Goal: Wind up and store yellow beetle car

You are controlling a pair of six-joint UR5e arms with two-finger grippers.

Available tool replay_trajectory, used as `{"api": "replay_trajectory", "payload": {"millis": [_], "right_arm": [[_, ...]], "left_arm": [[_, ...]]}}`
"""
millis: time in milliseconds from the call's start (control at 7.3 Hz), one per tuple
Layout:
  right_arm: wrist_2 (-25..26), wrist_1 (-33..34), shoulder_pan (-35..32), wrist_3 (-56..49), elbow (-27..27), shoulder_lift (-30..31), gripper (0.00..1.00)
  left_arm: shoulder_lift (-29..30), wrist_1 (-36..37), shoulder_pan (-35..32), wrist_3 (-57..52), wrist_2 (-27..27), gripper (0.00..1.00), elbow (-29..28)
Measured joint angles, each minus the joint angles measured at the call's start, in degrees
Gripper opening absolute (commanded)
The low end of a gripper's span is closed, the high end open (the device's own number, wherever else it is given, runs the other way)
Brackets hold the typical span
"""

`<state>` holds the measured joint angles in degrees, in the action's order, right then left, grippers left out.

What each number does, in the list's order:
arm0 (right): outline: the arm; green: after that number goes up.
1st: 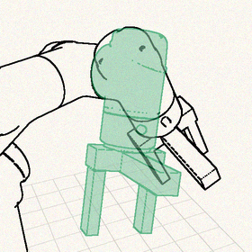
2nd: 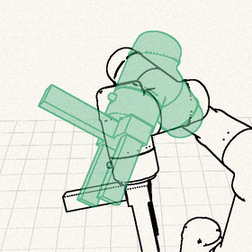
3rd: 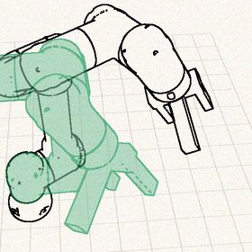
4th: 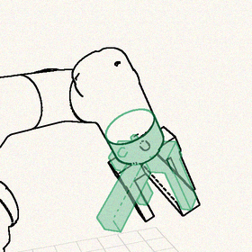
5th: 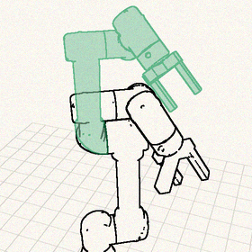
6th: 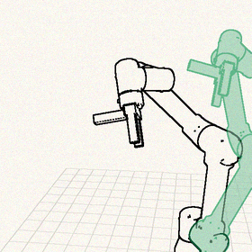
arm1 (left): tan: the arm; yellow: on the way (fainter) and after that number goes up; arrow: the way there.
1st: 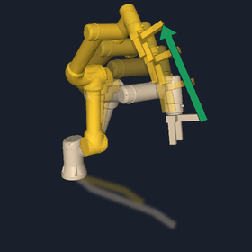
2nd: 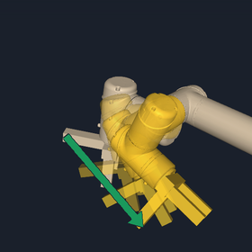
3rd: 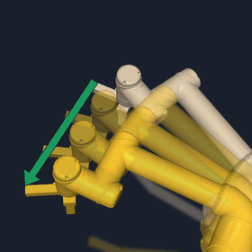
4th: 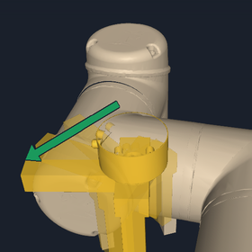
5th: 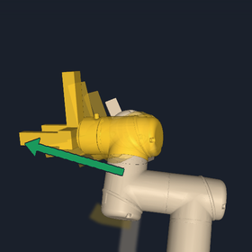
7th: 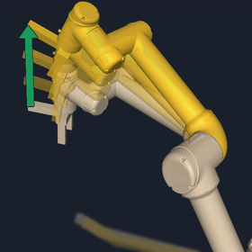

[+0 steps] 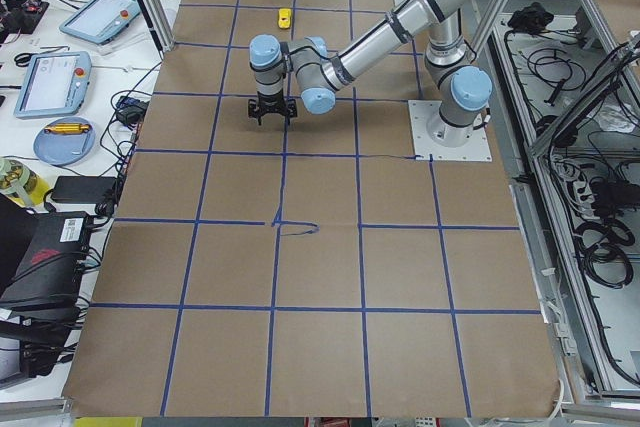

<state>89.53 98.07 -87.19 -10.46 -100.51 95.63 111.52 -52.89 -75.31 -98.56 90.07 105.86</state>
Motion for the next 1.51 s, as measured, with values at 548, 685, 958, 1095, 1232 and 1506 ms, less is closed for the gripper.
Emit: {"api": "replay_trajectory", "payload": {"millis": [548,685,958,1095,1232,1506], "right_arm": [[0.03,0.02,0.0,0.0,0.04,0.0,1.0],[0.05,0.02,0.0,0.0,0.05,0.0,1.0],[0.11,-0.03,0.0,0.0,0.05,0.0,1.0],[0.11,0.01,0.02,0.0,0.05,-0.02,1.0],[0.12,0.08,0.17,-0.19,0.05,-0.18,1.0],[0.28,0.35,0.59,-5.89,-0.06,-1.37,1.0]], "left_arm": [[-9.8,-22.83,-9.86,41.97,0.38,1.0,-10.11],[-11.9,-28.68,-11.83,53.26,0.34,1.0,-13.44],[-17.44,-33.6,-14.6,68.43,0.12,1.0,-16.27],[-20.12,-35.29,-15.67,72.45,0.3,1.0,-16.69],[-22.24,-36.88,-16.33,75.14,0.4,1.0,-16.61],[-24.73,-39.19,-16.63,77.49,0.12,1.0,-15.39]]}}
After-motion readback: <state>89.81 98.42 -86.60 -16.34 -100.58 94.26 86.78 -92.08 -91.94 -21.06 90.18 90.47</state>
